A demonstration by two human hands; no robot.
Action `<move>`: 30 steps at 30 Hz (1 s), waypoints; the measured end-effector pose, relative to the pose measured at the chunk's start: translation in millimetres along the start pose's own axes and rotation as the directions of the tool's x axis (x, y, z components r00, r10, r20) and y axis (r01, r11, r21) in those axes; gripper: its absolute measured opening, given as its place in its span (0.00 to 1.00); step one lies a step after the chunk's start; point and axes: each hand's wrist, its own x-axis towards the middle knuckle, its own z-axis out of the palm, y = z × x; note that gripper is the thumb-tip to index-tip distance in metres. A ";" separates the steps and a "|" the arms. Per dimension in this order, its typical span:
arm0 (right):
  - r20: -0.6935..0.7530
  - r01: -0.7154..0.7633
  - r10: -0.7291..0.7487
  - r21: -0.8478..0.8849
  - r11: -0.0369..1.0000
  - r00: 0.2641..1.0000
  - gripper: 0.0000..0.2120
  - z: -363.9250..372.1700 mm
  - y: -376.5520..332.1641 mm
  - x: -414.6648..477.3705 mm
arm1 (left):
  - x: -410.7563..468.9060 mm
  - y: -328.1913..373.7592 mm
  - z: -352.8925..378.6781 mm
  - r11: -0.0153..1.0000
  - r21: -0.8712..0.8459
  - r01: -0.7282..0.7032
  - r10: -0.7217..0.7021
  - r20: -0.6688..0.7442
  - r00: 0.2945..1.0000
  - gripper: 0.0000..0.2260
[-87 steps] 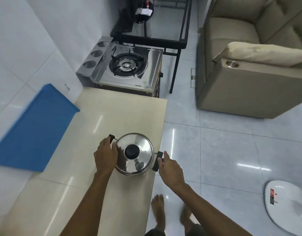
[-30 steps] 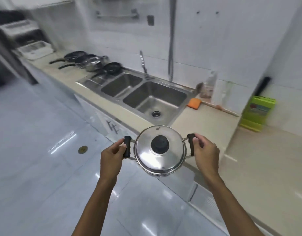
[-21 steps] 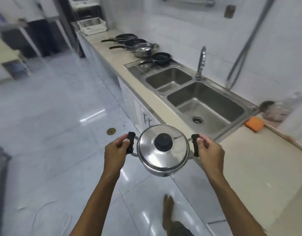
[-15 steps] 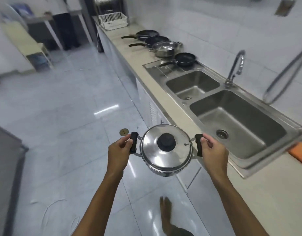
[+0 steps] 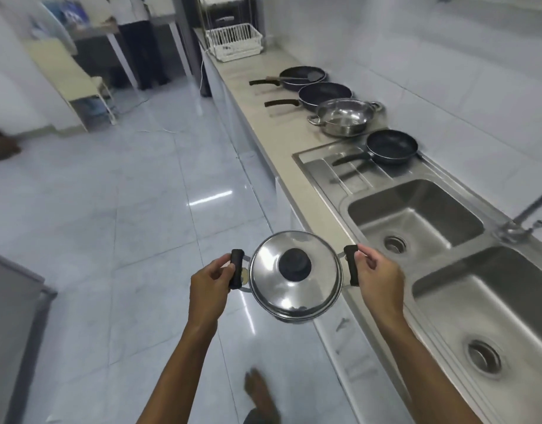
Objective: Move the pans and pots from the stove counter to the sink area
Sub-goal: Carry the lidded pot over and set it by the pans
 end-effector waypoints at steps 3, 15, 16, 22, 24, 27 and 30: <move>-0.030 -0.003 0.003 0.010 1.000 1.000 0.13 48.7 -13.1 54.5 | 79.1 10.0 2.8 1.000 -0.006 -0.002 0.002 0.013 1.000 0.11; -0.142 -0.146 0.163 0.119 0.982 0.976 0.13 220.2 -94.0 276.3 | 428.5 108.0 38.9 0.991 0.090 -0.098 0.079 0.193 0.978 0.12; -0.159 -0.157 0.177 0.132 0.979 0.971 0.13 230.1 -98.7 291.7 | 451.1 114.8 44.2 0.991 0.084 -0.103 0.085 0.200 0.976 0.12; -0.225 -0.215 0.258 0.199 0.956 0.940 0.12 298.9 -101.5 412.0 | 606.5 147.9 97.3 0.986 0.113 -0.124 0.089 0.275 0.957 0.12; -0.233 -0.258 0.304 0.207 0.944 0.924 0.12 320.5 -99.6 453.9 | 650.9 157.8 116.9 0.985 0.127 -0.117 0.074 0.302 0.950 0.12; -0.256 -0.312 0.363 0.219 0.925 0.896 0.12 348.3 -103.7 502.0 | 711.5 176.4 143.3 0.981 0.164 -0.101 0.040 0.343 0.939 0.13; -0.292 -0.357 0.419 0.243 0.902 0.859 0.13 370.7 -109.4 550.6 | 777.2 196.1 177.8 0.968 0.218 -0.125 0.032 0.386 0.922 0.13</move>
